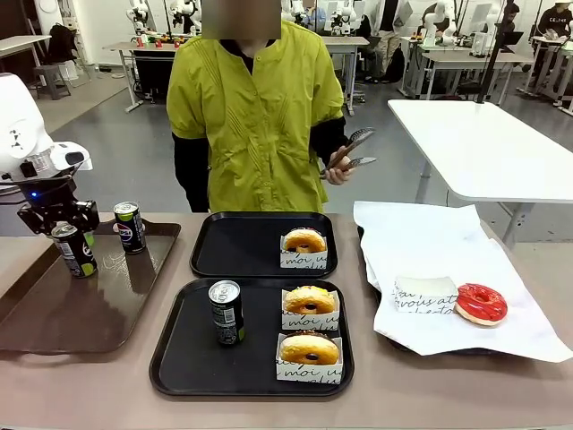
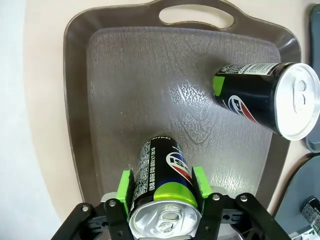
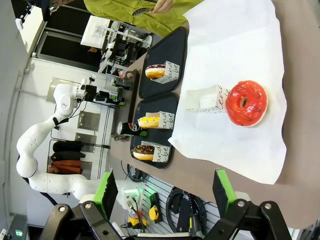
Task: Set up donuts and drinks on trays.
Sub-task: Pick up one Pepsi coke from the Handle tray and place it on the Flat Tray without a Pepsi coke.
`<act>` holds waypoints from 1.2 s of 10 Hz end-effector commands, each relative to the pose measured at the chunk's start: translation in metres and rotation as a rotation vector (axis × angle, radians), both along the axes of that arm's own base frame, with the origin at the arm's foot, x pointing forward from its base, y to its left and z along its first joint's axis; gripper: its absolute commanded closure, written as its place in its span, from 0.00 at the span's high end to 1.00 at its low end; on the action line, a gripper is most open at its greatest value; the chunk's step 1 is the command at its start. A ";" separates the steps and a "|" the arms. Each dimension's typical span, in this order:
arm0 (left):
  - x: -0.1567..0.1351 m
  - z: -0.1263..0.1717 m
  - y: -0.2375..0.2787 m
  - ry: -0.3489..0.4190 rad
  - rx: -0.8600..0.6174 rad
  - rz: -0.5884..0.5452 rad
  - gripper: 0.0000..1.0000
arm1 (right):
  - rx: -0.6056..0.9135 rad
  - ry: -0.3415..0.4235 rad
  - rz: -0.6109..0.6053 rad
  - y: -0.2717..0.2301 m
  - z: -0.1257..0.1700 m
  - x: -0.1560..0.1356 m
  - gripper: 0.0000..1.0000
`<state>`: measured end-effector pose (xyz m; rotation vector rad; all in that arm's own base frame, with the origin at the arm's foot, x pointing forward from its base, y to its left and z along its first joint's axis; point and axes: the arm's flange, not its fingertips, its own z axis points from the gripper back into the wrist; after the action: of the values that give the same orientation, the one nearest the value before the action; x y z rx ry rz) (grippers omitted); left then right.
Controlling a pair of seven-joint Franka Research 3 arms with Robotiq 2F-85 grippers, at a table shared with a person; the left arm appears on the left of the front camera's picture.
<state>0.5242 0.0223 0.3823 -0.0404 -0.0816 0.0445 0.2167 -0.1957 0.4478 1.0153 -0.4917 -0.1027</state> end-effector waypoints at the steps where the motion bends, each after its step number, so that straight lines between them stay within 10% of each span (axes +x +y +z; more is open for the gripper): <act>1: -0.001 0.005 0.004 0.010 -0.007 -0.019 0.00 | 0.004 -0.010 0.002 0.000 -0.001 0.000 1.00; 4: -0.005 0.016 0.000 0.028 0.023 0.001 0.00 | 0.004 -0.010 0.002 0.000 -0.001 0.000 1.00; 12: -0.104 0.174 -0.068 0.015 0.021 -0.124 0.00 | 0.004 -0.010 0.002 0.000 -0.001 0.000 1.00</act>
<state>0.4189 -0.0487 0.5566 -0.0244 -0.0613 -0.0686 0.2168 -0.1956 0.4476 1.0152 -0.4911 -0.1029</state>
